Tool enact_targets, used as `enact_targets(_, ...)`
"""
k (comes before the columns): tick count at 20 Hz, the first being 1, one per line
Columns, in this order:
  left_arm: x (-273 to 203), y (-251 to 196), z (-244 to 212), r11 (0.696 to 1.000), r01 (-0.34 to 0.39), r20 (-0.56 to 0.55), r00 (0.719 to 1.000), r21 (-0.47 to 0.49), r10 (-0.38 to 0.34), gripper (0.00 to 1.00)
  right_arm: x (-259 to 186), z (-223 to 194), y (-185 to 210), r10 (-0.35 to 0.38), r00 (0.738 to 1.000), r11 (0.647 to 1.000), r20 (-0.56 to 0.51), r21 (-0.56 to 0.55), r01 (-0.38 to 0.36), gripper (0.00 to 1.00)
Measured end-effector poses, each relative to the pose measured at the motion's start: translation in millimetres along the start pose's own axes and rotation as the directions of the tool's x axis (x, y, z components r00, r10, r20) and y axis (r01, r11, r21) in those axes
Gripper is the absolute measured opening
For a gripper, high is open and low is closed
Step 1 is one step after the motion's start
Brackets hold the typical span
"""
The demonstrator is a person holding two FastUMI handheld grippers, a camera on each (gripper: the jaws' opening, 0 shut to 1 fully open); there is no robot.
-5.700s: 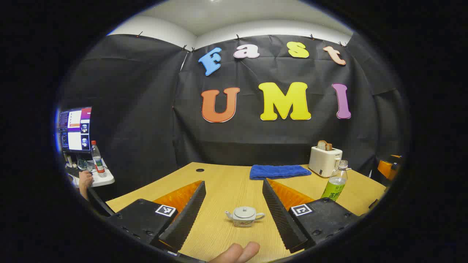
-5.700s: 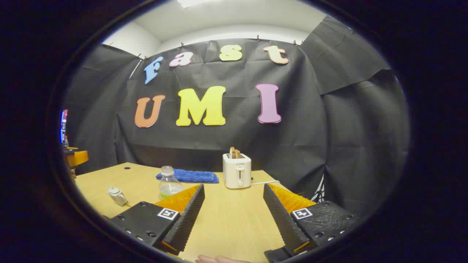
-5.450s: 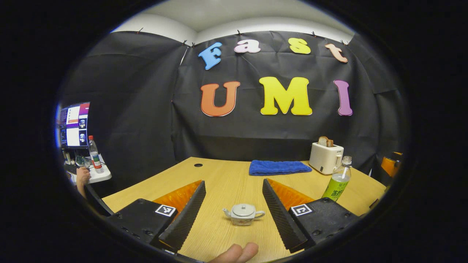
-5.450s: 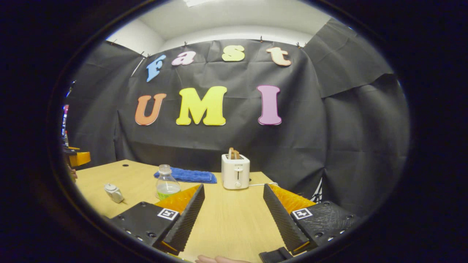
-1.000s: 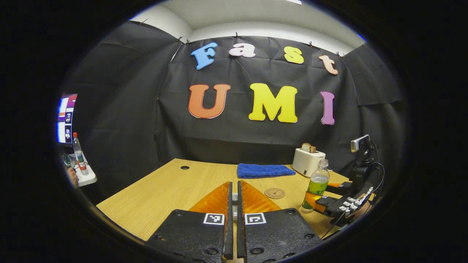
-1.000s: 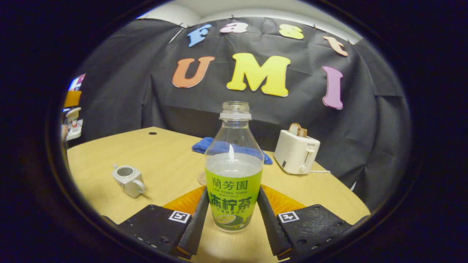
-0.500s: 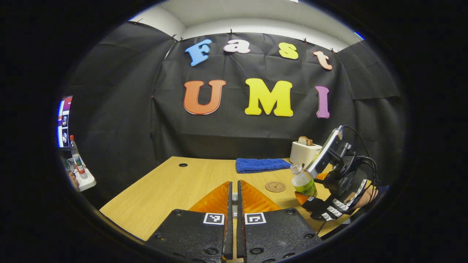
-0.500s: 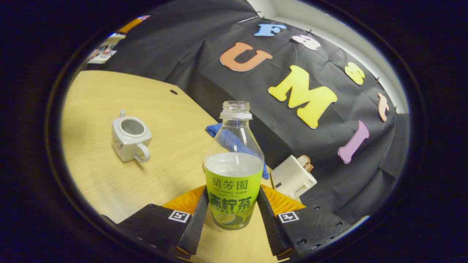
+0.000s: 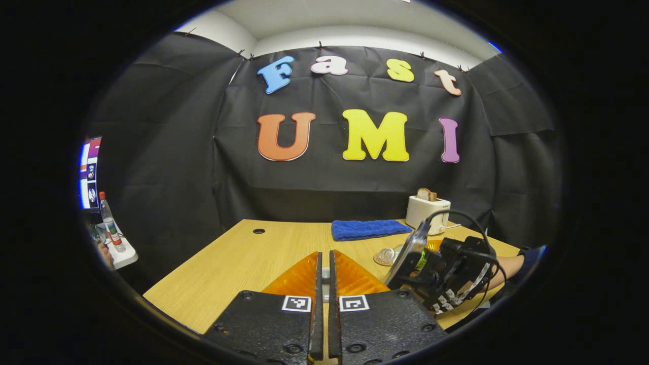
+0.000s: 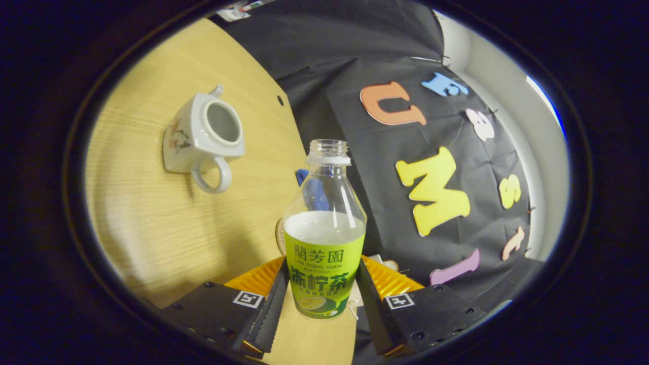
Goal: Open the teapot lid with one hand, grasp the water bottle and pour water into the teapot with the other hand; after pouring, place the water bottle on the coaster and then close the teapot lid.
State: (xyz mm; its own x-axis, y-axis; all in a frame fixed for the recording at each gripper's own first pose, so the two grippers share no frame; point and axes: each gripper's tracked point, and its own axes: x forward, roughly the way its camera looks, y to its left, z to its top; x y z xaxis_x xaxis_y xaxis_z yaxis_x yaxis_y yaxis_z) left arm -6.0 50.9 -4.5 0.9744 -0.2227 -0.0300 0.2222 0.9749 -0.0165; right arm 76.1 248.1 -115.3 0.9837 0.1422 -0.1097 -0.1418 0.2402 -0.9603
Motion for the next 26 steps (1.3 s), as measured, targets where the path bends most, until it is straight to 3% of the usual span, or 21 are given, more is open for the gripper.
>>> enact_targets(9, -1, 12, -7, 1.000, -0.013, -0.026, 1.000, -0.028, 0.012, 0.06, -1, 28, -3, -0.069, 0.993, 0.960, 0.094, -0.265, 0.092, 0.73)
enact_targets(18, -1, 15, -9, 1.000, -0.019, -0.037, 0.999, -0.014, 0.018, 0.06, -2, 53, -18, -0.140, 0.973, 0.865, 0.186, -0.456, 0.211, 0.74)
enact_targets(26, -2, 26, -16, 0.999, -0.043, -0.062, 0.997, -0.029, 0.042, 0.06, -7, 63, -31, -0.193, 0.948, 0.757, 0.254, -0.576, 0.309, 0.72)
